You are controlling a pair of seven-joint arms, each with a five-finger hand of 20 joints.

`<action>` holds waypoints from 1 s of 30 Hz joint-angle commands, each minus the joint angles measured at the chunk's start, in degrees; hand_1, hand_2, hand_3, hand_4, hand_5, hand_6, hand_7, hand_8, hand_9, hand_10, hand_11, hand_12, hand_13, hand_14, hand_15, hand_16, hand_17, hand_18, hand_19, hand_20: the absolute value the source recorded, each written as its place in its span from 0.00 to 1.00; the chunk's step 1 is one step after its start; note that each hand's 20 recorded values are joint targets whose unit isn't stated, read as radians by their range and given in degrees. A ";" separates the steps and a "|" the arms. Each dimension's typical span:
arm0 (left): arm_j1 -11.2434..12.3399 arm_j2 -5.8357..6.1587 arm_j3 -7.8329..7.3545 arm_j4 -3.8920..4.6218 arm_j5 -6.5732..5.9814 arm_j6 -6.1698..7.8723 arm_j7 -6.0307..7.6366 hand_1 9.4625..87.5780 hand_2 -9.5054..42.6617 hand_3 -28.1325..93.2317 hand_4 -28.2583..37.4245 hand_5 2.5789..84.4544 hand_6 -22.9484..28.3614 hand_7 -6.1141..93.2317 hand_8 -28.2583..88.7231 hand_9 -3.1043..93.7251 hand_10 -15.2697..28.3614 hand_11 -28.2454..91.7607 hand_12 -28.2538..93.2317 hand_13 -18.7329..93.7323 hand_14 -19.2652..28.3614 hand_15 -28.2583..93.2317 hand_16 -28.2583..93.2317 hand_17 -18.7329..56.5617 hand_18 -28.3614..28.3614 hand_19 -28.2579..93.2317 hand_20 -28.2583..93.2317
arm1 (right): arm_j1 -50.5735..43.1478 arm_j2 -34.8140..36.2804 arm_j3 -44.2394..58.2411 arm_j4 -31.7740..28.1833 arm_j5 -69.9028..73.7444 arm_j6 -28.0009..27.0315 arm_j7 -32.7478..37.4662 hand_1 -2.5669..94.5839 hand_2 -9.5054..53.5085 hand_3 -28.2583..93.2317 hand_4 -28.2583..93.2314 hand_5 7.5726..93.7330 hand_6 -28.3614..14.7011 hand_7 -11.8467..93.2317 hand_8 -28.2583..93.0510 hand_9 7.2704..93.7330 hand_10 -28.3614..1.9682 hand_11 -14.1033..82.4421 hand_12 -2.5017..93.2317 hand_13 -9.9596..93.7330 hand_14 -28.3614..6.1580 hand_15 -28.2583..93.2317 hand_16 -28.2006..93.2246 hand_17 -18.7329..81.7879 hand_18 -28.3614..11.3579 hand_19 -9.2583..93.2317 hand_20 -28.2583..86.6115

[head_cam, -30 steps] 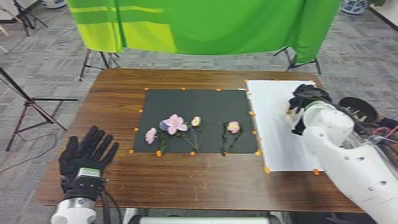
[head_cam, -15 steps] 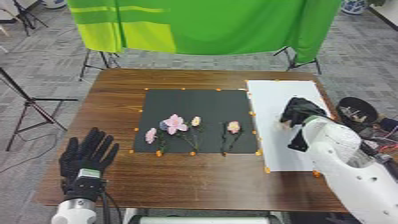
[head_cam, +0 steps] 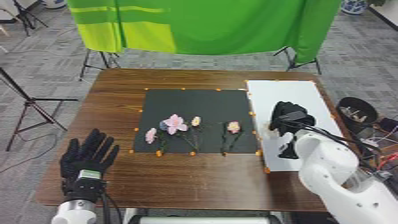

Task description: Arrange flowers

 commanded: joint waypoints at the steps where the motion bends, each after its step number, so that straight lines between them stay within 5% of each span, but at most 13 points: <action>1: 0.91 -0.38 -0.35 -0.24 -0.14 0.09 -0.07 0.22 0.50 0.81 0.00 0.54 0.64 0.24 0.17 0.42 0.71 0.49 0.35 0.42 0.77 0.64 0.18 0.17 0.80 0.58 0.38 | -3.90 0.83 1.29 -6.51 -1.67 0.63 -3.02 0.64 0.10 0.82 0.00 0.81 0.69 0.28 0.22 0.93 0.60 0.36 0.36 0.82 0.63 0.44 0.54 0.47 0.31 0.65 0.47; 16: 0.25 -0.14 -0.50 -0.15 -0.03 0.38 -0.46 0.22 0.50 0.81 0.00 0.54 0.64 0.24 0.17 0.43 0.71 0.49 0.35 0.42 0.77 0.64 0.18 0.17 0.80 0.58 0.38 | -1.89 -2.27 -4.51 -6.90 -1.74 -6.16 -5.39 0.64 0.09 0.83 0.00 0.81 0.68 0.27 0.23 0.93 0.59 0.35 0.36 0.81 0.64 0.43 0.55 0.47 0.31 0.65 0.47; 23: 0.58 -0.09 -0.85 -0.21 0.00 0.43 -0.35 0.22 0.50 0.81 0.00 0.54 0.65 0.24 0.17 0.43 0.71 0.49 0.35 0.42 0.77 0.64 0.18 0.17 0.80 0.58 0.38 | -2.34 -1.87 -3.95 -7.33 -3.00 -7.83 -5.71 0.62 0.07 0.85 0.00 0.73 0.67 0.28 0.21 0.85 0.60 0.24 0.35 0.75 0.62 0.41 0.54 0.44 0.29 0.65 0.47; 30: 0.79 -0.21 -1.00 -0.31 -0.03 0.80 -0.49 0.23 0.50 0.81 0.00 0.54 0.65 0.24 0.17 0.42 0.71 0.49 0.35 0.42 0.77 0.64 0.18 0.17 0.80 0.58 0.38 | -3.62 -1.25 -3.18 -8.27 -2.15 -7.51 -5.58 0.54 0.01 0.91 0.00 0.60 0.65 0.28 0.12 0.68 0.51 0.31 0.20 0.70 0.54 0.47 0.45 0.42 0.27 0.67 0.45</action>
